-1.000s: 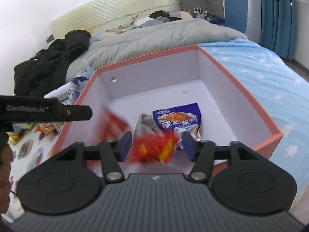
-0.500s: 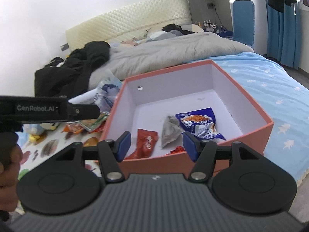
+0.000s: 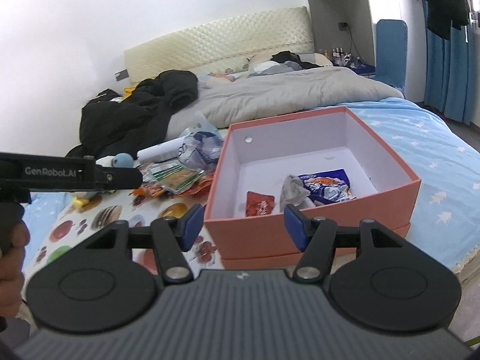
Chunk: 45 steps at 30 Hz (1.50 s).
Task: Organize snacks
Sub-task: 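Move both tools back from the box toward the snack pile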
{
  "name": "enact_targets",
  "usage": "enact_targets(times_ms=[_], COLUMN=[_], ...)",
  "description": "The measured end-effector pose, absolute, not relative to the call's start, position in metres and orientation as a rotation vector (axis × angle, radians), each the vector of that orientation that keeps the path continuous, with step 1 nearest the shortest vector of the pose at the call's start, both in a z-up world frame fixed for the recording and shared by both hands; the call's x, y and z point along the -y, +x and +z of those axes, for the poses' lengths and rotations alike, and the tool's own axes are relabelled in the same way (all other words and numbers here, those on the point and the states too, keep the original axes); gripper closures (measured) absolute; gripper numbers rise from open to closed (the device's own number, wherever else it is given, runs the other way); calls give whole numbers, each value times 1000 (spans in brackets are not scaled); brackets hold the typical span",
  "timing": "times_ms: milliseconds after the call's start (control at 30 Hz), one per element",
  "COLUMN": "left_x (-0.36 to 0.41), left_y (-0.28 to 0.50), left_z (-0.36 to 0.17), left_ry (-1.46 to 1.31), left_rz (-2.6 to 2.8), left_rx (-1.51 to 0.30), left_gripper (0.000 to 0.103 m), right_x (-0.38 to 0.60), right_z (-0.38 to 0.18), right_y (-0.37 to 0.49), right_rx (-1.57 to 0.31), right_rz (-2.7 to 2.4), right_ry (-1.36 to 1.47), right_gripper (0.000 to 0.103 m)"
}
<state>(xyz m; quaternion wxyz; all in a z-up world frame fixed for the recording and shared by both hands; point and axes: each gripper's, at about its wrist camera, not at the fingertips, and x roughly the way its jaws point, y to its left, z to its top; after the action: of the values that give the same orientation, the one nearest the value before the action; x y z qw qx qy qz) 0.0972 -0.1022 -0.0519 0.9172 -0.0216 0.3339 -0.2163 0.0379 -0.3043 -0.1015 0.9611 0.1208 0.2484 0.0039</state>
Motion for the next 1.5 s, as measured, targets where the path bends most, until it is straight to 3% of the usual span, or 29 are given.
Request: enact_targets(times_ms=[800, 1500], left_x=[23, -12], left_y=[10, 85], left_z=[-77, -120], left_ry=[-138, -194], left_rz=[-308, -211], left_rx=[-750, -771], left_gripper=[45, 45], right_x=[244, 221], right_z=[-102, -127], right_y=[-14, 38], right_rx=[-514, -566], right_rz=[111, 190], right_ry=[180, 141], right_gripper=[41, 38])
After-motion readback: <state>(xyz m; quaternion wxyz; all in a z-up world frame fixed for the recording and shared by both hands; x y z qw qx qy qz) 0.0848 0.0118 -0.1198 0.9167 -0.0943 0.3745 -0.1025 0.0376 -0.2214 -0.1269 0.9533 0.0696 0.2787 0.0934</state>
